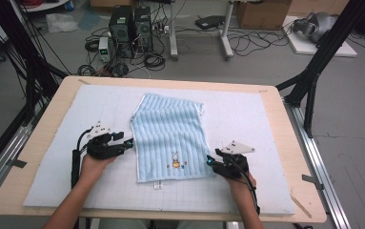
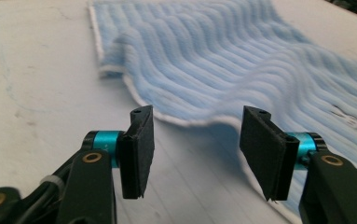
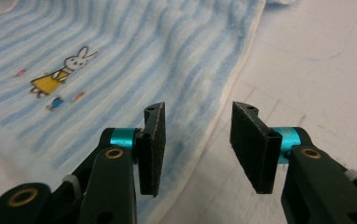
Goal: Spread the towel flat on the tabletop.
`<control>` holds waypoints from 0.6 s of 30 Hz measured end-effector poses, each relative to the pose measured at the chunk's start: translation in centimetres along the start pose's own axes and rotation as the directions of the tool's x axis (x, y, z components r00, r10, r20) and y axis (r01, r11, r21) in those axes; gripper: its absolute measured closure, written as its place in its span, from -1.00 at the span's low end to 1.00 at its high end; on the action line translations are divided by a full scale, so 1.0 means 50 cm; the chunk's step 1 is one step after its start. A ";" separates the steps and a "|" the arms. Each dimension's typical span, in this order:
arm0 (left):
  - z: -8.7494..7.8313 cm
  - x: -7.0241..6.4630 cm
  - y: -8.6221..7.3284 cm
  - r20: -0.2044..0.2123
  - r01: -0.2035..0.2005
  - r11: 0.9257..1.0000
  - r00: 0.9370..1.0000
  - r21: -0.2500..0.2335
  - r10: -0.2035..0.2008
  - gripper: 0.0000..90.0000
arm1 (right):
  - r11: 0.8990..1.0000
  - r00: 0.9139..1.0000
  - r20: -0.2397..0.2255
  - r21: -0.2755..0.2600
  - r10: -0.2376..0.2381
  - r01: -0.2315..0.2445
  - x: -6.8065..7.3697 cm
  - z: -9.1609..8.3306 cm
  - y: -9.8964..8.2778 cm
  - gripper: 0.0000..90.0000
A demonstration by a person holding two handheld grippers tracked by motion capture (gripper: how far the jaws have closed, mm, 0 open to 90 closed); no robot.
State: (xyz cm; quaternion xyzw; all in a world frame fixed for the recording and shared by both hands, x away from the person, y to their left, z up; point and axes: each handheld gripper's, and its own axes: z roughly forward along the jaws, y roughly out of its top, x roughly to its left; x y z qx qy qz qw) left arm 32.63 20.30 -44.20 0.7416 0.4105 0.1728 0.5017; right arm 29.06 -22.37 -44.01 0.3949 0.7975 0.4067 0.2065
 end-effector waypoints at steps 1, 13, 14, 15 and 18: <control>-0.007 -0.009 -0.007 0.013 -0.005 1.000 1.000 0.000 0.005 0.06 | 1.000 1.000 -0.003 0.003 -0.001 0.001 0.006 -0.004 -0.003 0.23; -0.022 -0.116 -0.039 0.170 -0.086 0.994 0.983 0.067 0.074 0.00 | 1.000 1.000 -0.024 0.004 -0.015 0.015 0.058 -0.036 -0.029 0.23; -0.018 -0.122 -0.040 0.178 -0.102 0.992 0.980 0.080 0.087 0.00 | 1.000 1.000 -0.023 0.004 -0.013 0.013 0.060 -0.038 -0.030 0.24; -0.014 -0.129 -0.041 0.183 -0.113 0.989 0.979 0.097 0.094 0.00 | 1.000 1.000 -0.022 0.005 -0.011 0.011 0.060 -0.039 -0.031 0.24; -0.001 -0.145 -0.044 0.185 -0.158 0.977 0.974 0.145 0.130 -0.01 | 1.000 1.000 -0.029 0.015 -0.005 0.006 0.061 -0.038 -0.034 0.26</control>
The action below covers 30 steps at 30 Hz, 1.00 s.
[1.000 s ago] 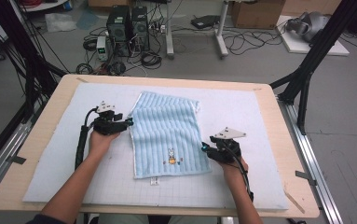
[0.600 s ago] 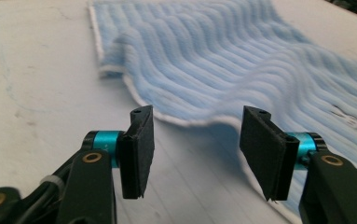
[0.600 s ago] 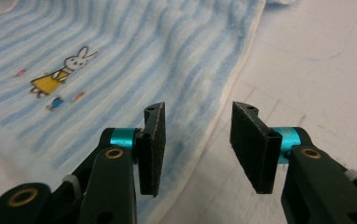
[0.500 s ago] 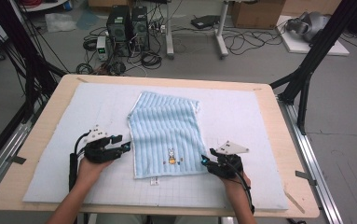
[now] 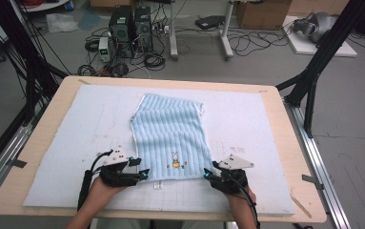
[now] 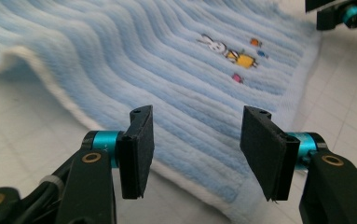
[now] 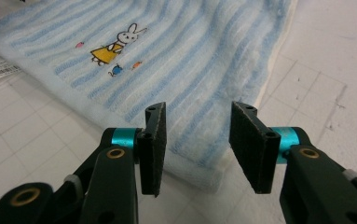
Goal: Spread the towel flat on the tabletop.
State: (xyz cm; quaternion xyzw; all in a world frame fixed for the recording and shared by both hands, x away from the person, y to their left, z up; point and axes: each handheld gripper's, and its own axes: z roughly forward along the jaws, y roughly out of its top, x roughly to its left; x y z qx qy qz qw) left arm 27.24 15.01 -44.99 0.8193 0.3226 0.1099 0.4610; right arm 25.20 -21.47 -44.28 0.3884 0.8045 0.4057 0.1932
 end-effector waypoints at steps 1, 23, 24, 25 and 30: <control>0.003 -0.002 0.001 -0.004 -0.014 1.000 1.000 0.015 0.014 -0.01 | 1.000 1.000 -0.005 0.003 0.000 0.000 0.000 0.002 -0.001 0.26; -0.040 -0.013 -0.032 0.088 -0.020 0.998 0.996 0.058 0.014 0.90 | 0.994 0.980 -0.200 0.101 -0.014 0.035 0.024 0.001 -0.007 0.91; -0.046 -0.014 -0.037 0.094 -0.021 0.998 0.995 0.059 0.016 0.90 | 0.994 0.977 -0.213 0.102 -0.023 0.046 0.029 -0.002 -0.008 0.91; -0.052 -0.015 -0.041 0.102 -0.018 0.998 0.995 0.061 0.012 0.90 | 0.993 0.974 -0.225 0.103 -0.032 0.056 0.033 -0.004 -0.009 0.91; -0.077 -0.024 -0.061 0.134 0.006 0.998 0.991 0.061 -0.014 0.90 | 0.990 0.956 -0.289 0.113 -0.052 0.088 0.056 -0.020 -0.019 0.91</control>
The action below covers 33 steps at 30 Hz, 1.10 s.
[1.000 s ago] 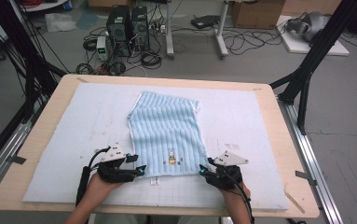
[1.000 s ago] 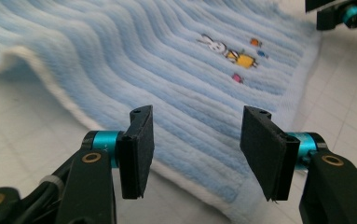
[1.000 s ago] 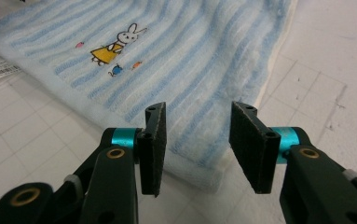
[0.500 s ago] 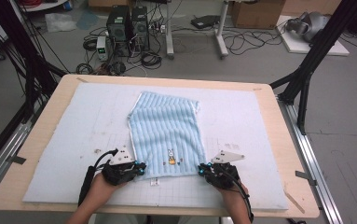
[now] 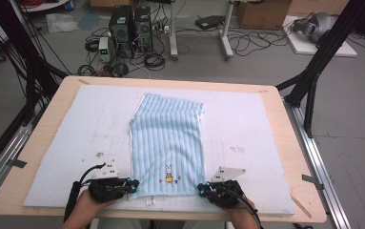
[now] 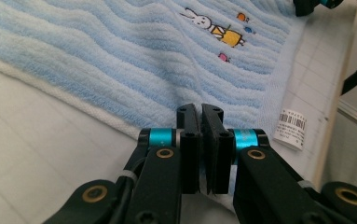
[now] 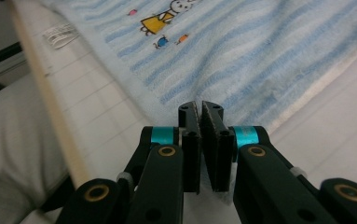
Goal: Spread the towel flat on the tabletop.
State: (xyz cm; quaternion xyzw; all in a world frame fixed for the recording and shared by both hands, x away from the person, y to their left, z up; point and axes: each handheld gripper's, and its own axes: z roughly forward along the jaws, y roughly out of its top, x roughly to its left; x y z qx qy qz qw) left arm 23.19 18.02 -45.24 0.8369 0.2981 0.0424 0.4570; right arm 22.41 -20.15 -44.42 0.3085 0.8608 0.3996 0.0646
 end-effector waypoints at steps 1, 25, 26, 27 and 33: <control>-0.003 -0.003 -0.003 0.005 0.001 1.000 1.000 0.004 -0.001 0.90 | 1.000 1.000 -0.016 0.004 -0.007 0.007 0.007 -0.003 -0.003 0.91; -0.042 0.063 0.040 -0.142 0.082 0.965 0.982 -0.249 -0.120 0.13 | 0.997 0.996 0.087 -0.067 0.029 -0.024 -0.013 0.085 0.084 0.28; -0.040 0.066 0.040 -0.141 0.091 0.964 0.981 -0.252 -0.129 0.13 | 0.999 0.997 0.080 -0.037 0.017 -0.014 -0.011 0.094 0.085 0.45; -0.039 0.068 0.040 -0.149 0.092 0.964 0.980 -0.249 -0.132 0.13 | 1.000 0.996 0.083 -0.026 -0.012 0.014 -0.006 0.100 0.083 0.55; -0.033 0.082 0.041 -0.153 0.094 0.967 0.979 -0.237 -0.133 0.13 | 0.996 0.996 -0.039 0.030 -0.084 0.086 0.005 0.082 0.077 0.91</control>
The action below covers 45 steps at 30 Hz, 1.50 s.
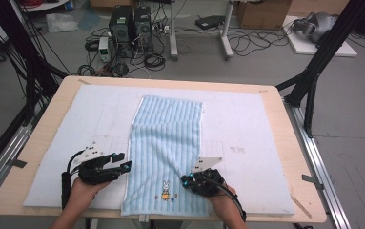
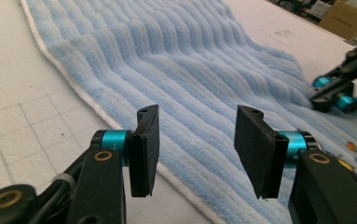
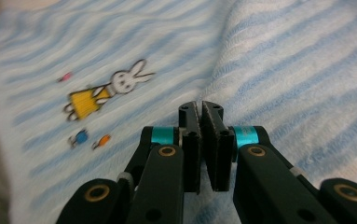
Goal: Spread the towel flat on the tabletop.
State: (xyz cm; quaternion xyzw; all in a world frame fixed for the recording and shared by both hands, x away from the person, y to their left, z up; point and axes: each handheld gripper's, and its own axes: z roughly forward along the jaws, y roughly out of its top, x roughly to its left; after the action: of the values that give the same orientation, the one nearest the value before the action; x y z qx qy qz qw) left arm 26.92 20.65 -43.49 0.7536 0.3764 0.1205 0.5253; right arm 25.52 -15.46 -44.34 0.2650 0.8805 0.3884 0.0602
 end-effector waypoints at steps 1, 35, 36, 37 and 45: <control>0.001 0.003 0.001 0.000 0.000 1.000 1.000 0.000 0.000 0.13 | 1.000 1.000 -0.021 0.001 -0.013 0.013 0.003 -0.004 -0.005 0.91; 0.046 -0.003 -0.001 0.024 -0.135 0.952 0.991 0.275 0.134 0.94 | 0.980 0.984 0.104 -0.151 0.147 -0.130 -0.092 -0.066 -0.027 0.31; 0.037 -0.002 -0.004 0.040 -0.135 0.950 0.991 0.281 0.129 0.94 | 0.979 0.982 0.111 -0.149 0.155 -0.138 -0.093 -0.066 -0.027 0.31; 0.029 -0.002 -0.007 0.046 -0.130 0.950 0.991 0.283 0.122 0.94 | 0.978 0.978 0.125 -0.152 0.165 -0.145 -0.095 -0.066 -0.027 0.31; 0.013 0.027 -0.007 -0.023 -0.041 0.984 0.999 0.174 0.045 0.22 | 0.969 0.946 0.225 -0.141 0.233 -0.205 -0.115 -0.037 -0.007 0.28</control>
State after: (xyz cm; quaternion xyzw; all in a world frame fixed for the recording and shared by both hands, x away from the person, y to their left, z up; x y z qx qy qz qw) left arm 28.06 21.19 -44.38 0.8028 0.3762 0.1087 0.4497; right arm 29.68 -19.81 -43.85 0.4023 0.8079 0.4080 0.1378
